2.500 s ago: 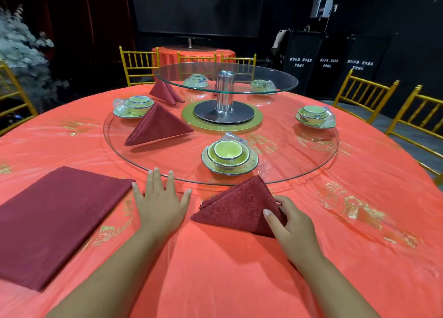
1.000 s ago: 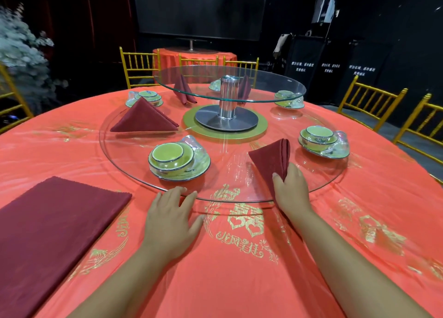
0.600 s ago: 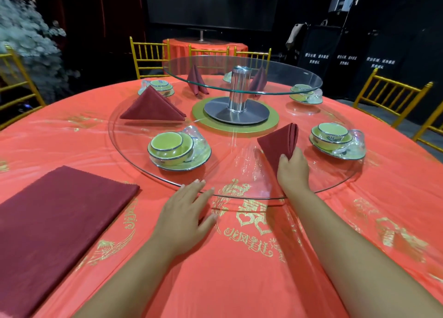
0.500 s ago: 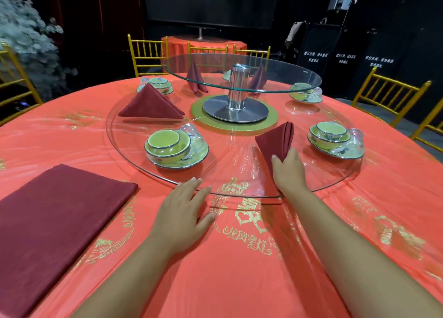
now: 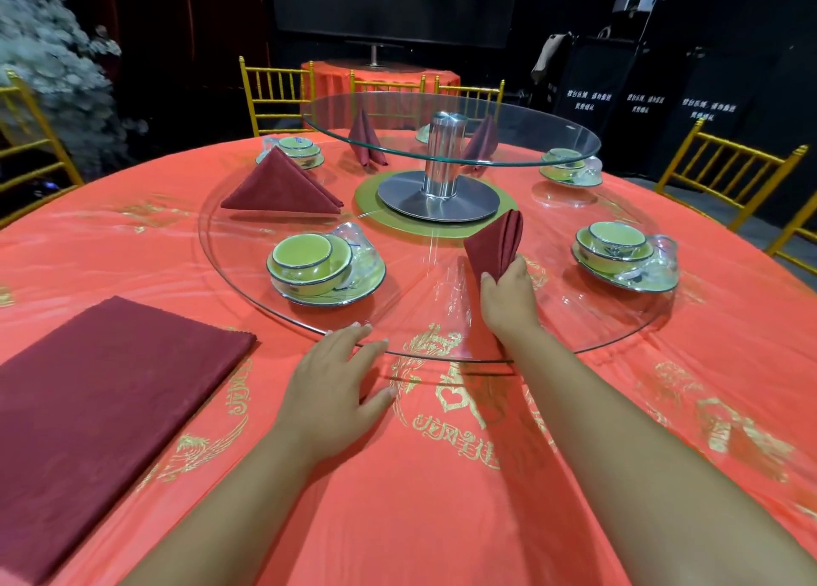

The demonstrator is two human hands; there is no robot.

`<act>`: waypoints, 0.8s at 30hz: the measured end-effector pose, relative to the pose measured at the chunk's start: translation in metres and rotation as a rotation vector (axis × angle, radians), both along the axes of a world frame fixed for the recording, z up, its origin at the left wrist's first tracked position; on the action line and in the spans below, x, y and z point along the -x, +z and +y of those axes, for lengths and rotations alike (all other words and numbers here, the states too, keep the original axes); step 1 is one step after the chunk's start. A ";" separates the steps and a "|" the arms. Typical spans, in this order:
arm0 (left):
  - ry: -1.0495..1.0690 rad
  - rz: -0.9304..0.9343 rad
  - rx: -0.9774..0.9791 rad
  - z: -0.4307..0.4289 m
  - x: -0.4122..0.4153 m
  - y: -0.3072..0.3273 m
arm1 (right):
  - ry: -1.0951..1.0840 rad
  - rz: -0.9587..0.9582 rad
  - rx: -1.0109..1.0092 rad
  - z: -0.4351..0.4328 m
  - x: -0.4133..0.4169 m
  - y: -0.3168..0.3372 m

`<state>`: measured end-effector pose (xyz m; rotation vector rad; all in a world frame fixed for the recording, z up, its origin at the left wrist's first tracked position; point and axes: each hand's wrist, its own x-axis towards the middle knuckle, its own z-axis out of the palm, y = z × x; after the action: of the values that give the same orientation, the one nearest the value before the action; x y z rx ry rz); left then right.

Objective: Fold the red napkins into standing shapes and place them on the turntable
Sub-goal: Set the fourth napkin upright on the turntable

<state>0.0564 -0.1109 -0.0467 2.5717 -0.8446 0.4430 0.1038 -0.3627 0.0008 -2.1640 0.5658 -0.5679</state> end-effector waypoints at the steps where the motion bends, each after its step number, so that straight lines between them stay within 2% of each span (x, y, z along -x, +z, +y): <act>1: 0.001 0.002 0.002 0.000 0.000 0.000 | 0.004 0.012 0.005 -0.002 -0.002 0.000; 7: -0.002 0.000 0.012 0.000 -0.001 0.000 | 0.032 0.061 0.075 -0.007 -0.004 -0.004; 11: 0.000 -0.010 0.018 0.001 -0.002 -0.001 | 0.100 0.219 0.240 -0.004 0.017 -0.003; 15: 0.003 -0.017 0.010 0.001 -0.001 -0.001 | 0.232 0.235 0.473 0.005 0.071 -0.001; 20: -0.008 -0.001 0.016 0.001 0.000 0.000 | 0.493 0.312 0.578 0.018 0.166 -0.018; 24: -0.015 0.028 0.085 0.002 0.004 0.003 | 0.570 0.389 0.700 0.027 0.209 -0.040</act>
<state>0.0528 -0.1090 -0.0432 2.4861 -0.8171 0.4283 -0.1054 -0.3352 -0.0395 -2.9626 -0.1100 -0.0087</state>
